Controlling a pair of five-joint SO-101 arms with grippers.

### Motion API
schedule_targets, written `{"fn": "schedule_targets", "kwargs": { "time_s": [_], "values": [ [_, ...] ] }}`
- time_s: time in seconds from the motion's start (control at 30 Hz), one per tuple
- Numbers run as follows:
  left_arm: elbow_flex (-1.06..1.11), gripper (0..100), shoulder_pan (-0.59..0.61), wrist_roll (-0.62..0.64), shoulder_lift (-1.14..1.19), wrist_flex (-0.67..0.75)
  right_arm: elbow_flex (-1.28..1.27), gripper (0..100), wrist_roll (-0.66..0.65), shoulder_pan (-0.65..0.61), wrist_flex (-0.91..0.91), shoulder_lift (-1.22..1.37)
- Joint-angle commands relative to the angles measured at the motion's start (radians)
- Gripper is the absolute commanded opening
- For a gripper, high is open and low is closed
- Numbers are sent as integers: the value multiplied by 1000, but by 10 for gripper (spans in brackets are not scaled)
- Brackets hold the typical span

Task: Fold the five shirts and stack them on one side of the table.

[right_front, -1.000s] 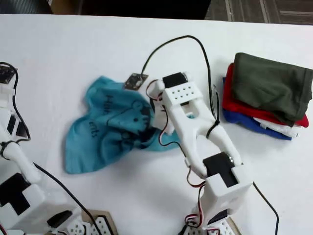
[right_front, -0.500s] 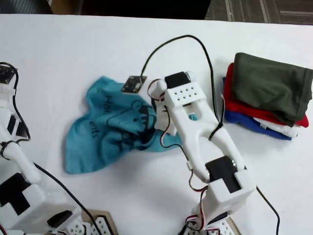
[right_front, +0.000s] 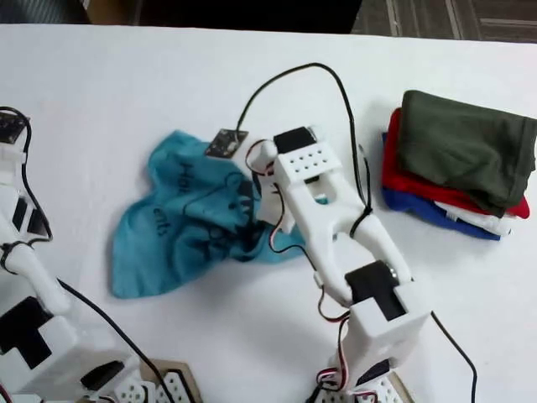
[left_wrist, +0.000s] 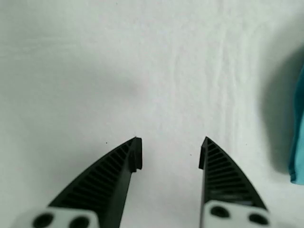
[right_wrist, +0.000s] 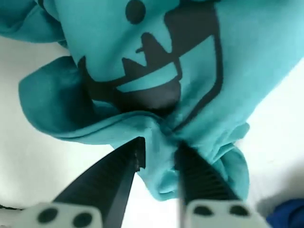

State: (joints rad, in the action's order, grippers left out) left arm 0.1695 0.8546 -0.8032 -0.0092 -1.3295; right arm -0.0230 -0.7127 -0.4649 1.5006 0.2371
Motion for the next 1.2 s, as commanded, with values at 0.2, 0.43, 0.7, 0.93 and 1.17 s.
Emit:
{"fn": "schedule_targets", "kwargs": {
  "time_s": [0.2,0.43,0.7,0.93,1.17],
  "values": [
    [-4,218,-6,-6,-51,12,247,21,8,-4,136,-41],
    [-4,218,-8,-6,-51,11,354,21,0,18,170,-160],
    [-2,218,-21,-6,-49,5,394,20,64,16,-249,-110],
    [-2,218,-21,-5,-51,-11,629,20,155,16,-142,81],
    [-2,218,-20,-5,-51,-25,669,21,153,76,125,101]
  ]
}}
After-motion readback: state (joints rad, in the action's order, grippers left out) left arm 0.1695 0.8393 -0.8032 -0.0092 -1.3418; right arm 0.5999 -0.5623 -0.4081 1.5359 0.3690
